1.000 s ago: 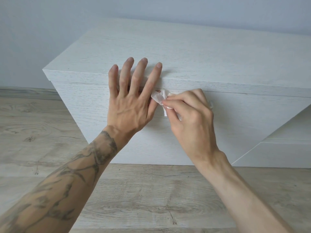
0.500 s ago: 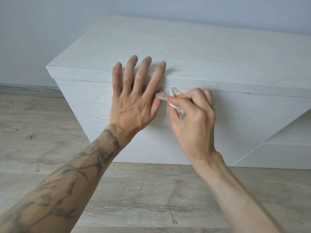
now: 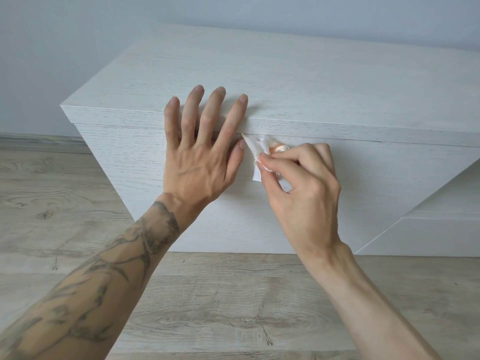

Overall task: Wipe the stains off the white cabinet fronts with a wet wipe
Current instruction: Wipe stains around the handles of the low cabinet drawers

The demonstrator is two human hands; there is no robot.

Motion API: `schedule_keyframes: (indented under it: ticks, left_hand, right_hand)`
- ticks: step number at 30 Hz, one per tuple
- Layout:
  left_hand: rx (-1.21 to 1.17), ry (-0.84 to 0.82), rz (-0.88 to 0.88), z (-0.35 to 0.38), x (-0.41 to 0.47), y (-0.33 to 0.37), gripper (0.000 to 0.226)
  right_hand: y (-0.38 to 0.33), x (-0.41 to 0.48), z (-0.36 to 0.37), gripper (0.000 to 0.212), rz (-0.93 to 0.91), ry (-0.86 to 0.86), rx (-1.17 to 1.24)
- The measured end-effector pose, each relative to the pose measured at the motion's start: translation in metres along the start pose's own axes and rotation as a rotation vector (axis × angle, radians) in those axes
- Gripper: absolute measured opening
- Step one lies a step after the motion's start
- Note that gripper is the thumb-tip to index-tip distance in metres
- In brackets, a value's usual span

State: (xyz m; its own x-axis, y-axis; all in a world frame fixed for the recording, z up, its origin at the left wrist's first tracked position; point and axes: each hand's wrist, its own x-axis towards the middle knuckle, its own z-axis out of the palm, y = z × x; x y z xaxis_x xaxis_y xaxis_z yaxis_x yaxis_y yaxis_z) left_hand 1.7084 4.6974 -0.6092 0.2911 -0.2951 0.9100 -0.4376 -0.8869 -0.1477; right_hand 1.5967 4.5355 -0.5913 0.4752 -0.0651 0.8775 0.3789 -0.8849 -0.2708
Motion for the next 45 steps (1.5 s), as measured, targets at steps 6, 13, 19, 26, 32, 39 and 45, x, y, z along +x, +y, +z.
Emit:
schedule_keyframes:
  ticks: [6, 13, 19, 26, 32, 39, 45]
  left_hand:
    - [0.001, 0.000, -0.007, -0.002, 0.001, 0.001, 0.056]
    - [-0.015, -0.008, -0.024, -0.006, 0.002, 0.003, 0.053]
    - [-0.023, -0.024, -0.026, -0.008, 0.002, 0.003, 0.054]
    - [-0.031, -0.038, -0.025, -0.009, 0.001, 0.002, 0.054]
    - [-0.035, -0.045, -0.031, -0.010, 0.002, 0.003, 0.053]
    - [-0.038, -0.039, -0.029, -0.010, 0.001, 0.003, 0.053]
    - [-0.024, -0.035, -0.033, -0.009, 0.001, 0.003, 0.053]
  right_hand:
    - [0.032, -0.004, -0.036, 0.006, 0.042, -0.011, -0.007]
    - [0.053, -0.005, -0.057, 0.014, 0.366, 0.060, 0.157]
    - [0.042, -0.011, -0.045, 0.023, 0.458, 0.041, 0.240]
    - [0.044, -0.016, -0.048, 0.024, 0.541, 0.101, 0.319]
    - [0.032, -0.024, -0.046, 0.025, 0.567, 0.070, 0.378]
    - [0.042, -0.016, -0.047, 0.032, 0.570, 0.024, 0.392]
    - [0.037, -0.026, -0.045, 0.028, 0.485, 0.087, 0.309]
